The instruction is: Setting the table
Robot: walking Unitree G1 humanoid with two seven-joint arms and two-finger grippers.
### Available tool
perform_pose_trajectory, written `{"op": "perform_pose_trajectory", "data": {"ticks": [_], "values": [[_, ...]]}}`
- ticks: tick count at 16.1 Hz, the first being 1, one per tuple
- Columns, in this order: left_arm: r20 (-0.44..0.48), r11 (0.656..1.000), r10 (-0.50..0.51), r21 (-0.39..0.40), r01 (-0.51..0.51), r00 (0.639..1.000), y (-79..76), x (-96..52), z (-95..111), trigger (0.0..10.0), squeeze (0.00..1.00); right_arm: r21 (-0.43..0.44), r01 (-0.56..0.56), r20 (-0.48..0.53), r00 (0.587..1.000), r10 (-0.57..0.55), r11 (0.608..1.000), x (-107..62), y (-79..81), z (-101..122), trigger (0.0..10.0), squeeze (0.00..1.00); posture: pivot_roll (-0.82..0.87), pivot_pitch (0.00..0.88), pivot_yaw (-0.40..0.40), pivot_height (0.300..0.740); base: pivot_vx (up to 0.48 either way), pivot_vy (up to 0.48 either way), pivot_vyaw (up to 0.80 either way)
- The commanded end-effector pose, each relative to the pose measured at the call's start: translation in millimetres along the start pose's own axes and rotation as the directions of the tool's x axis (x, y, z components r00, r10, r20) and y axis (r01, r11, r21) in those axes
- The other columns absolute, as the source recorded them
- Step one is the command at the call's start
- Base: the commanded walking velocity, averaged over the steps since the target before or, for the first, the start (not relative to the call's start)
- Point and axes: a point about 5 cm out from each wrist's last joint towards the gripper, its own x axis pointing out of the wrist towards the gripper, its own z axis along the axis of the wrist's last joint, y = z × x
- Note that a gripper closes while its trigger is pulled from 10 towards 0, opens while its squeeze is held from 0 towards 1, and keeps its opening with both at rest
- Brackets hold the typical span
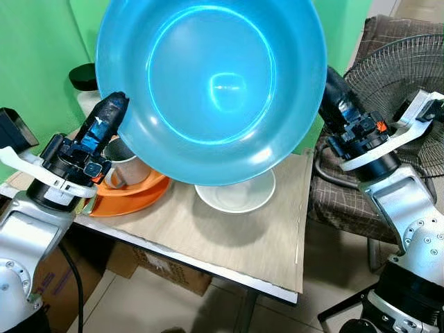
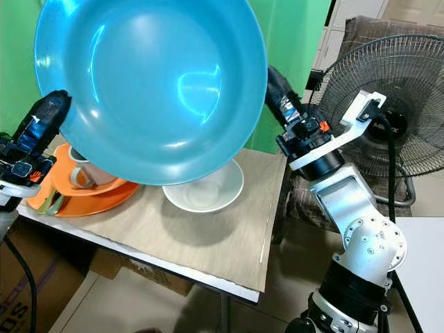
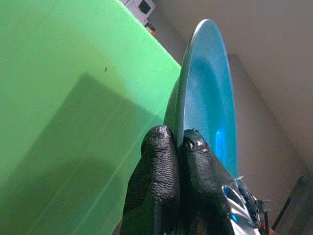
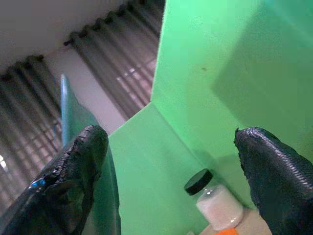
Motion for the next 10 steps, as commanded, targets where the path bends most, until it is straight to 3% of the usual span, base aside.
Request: {"op": "perform_pose_trajectory", "data": {"ticks": [1, 4, 7, 10], "values": [[0.018, 1.000, -0.013, -0.008, 0.013, 1.000, -0.9, -0.5, 2.5, 0.0, 0.00, 0.006, -0.011, 0.025, 1.000, 0.011, 1.000, 2.4, 2.2, 4.6, 10.0, 1.00, -0.03, 0.000, 0.029, 0.740, 0.000, 0.000, 0.00], [0.017, 1.000, -0.006, -0.007, 0.006, 1.000, 0.1, -2.2, 2.1, 0.0, 0.00, 0.033, -0.006, 0.076, 0.997, 0.004, 0.999, 2.4, 2.3, 9.3, 10.0, 1.00, -0.03, 0.000, 0.029, 0.740, 0.000, 0.000, 0.00], [0.012, 1.000, -0.008, -0.018, 0.008, 1.000, 0.3, -1.4, -0.6, 0.0, 0.00, -0.011, -0.062, 0.003, 0.998, 0.062, 0.998, 4.2, 10.3, 1.9, 10.0, 1.00, -0.03, 0.000, 0.028, 0.740, 0.000, 0.000, 0.00], [0.004, 1.000, 0.007, -0.015, -0.007, 1.000, 2.3, -3.2, -2.9, 0.0, 0.00, 0.009, -0.110, -0.011, 0.994, 0.110, 0.994, 3.4, 17.0, -1.1, 10.0, 1.00, -0.03, 0.000, 0.025, 0.740, 0.000, 0.000, 0.00]]}}
